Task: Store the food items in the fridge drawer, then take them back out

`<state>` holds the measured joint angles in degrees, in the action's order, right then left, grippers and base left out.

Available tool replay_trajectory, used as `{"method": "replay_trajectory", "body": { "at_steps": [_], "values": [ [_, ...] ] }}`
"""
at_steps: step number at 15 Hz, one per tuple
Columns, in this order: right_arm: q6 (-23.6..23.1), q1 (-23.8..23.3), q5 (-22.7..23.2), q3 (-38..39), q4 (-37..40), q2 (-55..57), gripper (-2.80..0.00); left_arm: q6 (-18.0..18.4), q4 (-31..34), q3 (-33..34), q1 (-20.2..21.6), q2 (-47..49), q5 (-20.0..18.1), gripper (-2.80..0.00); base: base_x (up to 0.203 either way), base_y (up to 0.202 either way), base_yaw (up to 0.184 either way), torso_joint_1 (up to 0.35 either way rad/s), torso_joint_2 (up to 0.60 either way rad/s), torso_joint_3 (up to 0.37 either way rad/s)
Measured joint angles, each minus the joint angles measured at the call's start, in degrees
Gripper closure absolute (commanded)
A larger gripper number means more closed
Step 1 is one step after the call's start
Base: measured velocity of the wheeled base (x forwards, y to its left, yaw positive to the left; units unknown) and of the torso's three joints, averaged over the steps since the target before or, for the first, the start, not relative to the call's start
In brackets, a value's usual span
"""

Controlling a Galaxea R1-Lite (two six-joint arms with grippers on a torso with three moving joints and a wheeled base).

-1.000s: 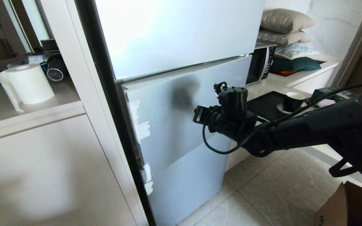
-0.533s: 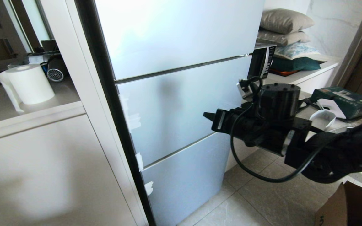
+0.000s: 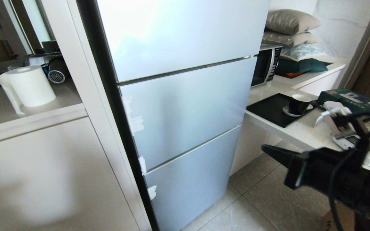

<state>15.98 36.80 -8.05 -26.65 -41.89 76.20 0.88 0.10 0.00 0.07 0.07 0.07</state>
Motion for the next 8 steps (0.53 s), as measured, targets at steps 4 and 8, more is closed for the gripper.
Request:
{"method": "replay_trajectory", "body": {
  "at_steps": [4,8],
  "values": [
    [-7.81,-15.44,2.83,15.33,5.61,-19.96,0.0,0.0,0.0,0.0,0.02,0.0,0.0,0.0,0.0,0.0,0.0,0.0,0.0,0.0],
    [-14.56,-29.21,11.23,22.19,25.12,-47.03,0.0,-0.09,0.0,0.0,-0.02,0.0,0.0,0.0,0.0,0.0,0.0,0.0,0.0,0.0]
  ]
}}
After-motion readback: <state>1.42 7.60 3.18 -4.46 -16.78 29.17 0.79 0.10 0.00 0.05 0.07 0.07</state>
